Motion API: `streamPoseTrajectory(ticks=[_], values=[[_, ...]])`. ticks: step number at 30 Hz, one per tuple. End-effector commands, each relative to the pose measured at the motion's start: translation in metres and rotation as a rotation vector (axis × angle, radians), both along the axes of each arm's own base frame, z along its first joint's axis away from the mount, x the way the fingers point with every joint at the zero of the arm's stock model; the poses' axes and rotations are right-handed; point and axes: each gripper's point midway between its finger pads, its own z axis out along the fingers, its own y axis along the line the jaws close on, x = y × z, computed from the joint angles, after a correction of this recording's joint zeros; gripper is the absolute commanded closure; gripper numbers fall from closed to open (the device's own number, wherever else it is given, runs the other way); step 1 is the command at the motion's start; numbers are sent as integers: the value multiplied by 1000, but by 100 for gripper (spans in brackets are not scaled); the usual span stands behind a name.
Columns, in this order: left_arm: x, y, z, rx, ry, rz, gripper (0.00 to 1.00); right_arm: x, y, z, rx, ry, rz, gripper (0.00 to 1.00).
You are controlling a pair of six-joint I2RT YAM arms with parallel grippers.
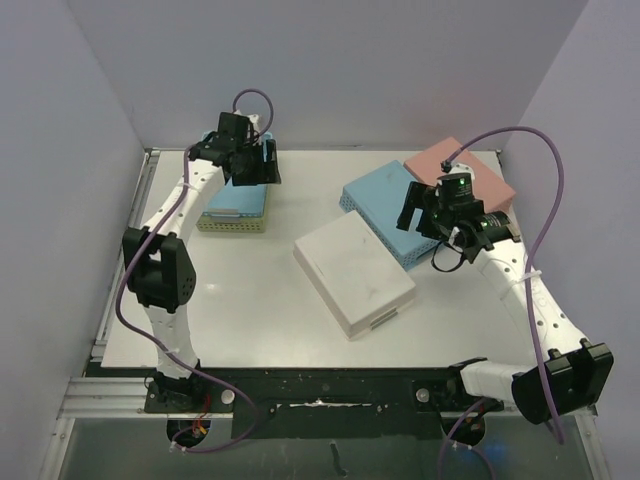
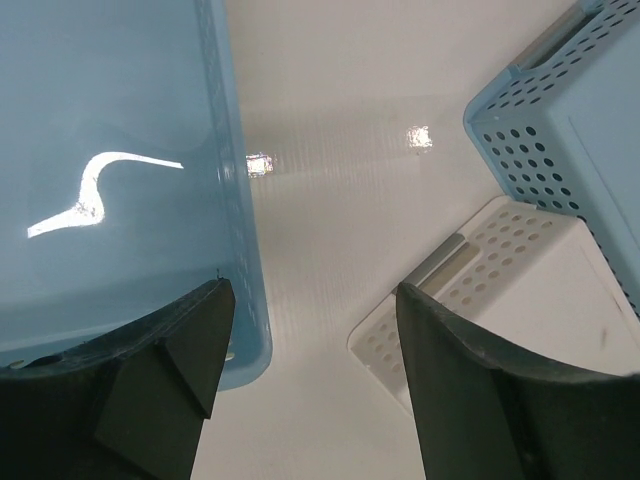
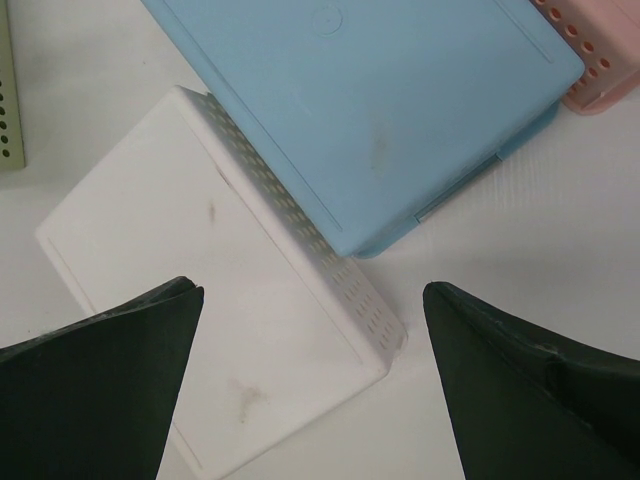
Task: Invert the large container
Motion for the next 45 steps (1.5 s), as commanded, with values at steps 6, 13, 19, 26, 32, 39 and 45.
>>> streamPoseTrajectory(ticks=[6,13,19,26,32,39,45], values=[[15,-7,1,-3,-26,-34,35,11,-5,28,-10,-85,-22,0],[12,-3,-9,18,-12,-29,35,5,-6,23,-2,-77,-24,0],[9,0,-19,31,1,-27,35,4,-7,26,-2,-85,-27,0],[12,-4,-29,25,25,-43,37,4,-6,26,-2,-82,-23,0],[13,0,-36,53,40,-29,50,2,-8,27,-4,-84,-31,0],[14,1,-42,57,51,-32,70,4,-7,26,-6,-82,-30,0],[17,5,-28,58,27,-38,99,5,-7,24,-7,-76,-29,0]])
